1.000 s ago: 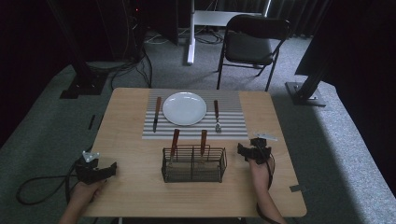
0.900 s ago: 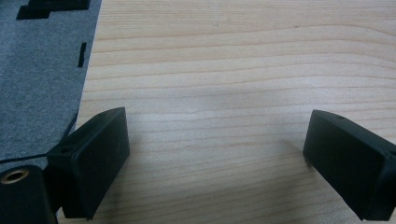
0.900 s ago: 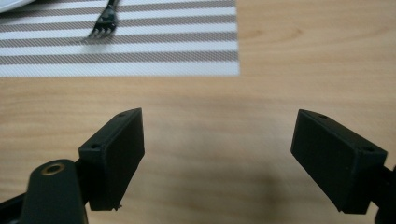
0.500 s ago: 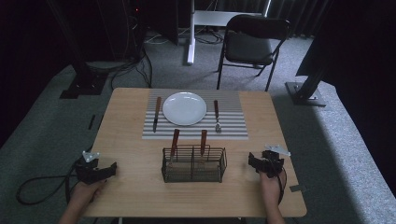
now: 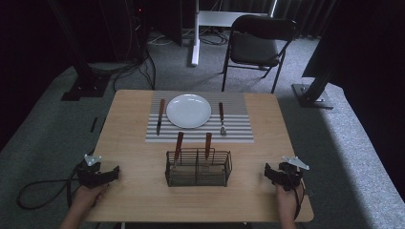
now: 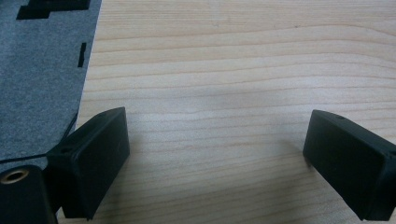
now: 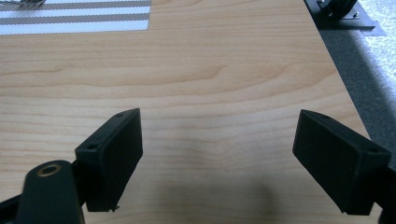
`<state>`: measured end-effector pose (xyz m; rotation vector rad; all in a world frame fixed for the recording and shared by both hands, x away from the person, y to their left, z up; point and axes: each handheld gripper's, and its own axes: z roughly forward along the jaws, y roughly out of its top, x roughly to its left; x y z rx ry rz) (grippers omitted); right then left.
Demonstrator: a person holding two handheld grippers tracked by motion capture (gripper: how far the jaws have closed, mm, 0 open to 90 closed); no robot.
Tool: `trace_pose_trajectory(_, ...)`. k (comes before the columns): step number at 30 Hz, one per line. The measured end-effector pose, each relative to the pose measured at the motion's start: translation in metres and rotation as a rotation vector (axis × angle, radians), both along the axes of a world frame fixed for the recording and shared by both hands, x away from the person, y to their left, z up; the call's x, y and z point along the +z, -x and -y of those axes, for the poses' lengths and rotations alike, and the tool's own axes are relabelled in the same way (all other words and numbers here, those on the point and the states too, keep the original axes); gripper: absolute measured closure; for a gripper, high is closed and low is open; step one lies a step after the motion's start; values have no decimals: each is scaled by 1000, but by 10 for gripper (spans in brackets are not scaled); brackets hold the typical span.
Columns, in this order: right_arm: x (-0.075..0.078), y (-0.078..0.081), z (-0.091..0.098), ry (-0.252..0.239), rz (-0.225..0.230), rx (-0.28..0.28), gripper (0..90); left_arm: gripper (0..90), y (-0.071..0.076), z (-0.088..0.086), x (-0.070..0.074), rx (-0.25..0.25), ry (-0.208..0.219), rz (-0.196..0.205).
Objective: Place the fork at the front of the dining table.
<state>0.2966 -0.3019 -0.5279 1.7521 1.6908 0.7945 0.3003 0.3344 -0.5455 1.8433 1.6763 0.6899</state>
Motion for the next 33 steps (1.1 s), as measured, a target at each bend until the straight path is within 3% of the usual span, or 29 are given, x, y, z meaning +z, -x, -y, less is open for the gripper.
trace_pose_trajectory(6,-4,7,7,13,14,1,143,69,0,0,0,0,0,0)
trace_pose_trajectory(11,-8,15,17,-4,27,-7,143,70,0,0,0,0,0,0)
trace_pose_trajectory(22,-22,29,33,19,-11,-38,143,70,0,0,0,0,0,0)
trace_pose_trajectory(26,-21,32,38,26,4,-55,143,70,0,0,0,0,0,0)
trace_pose_trajectory(33,-22,31,43,43,-20,-84,144,70,1,5,0,49,-1,4)
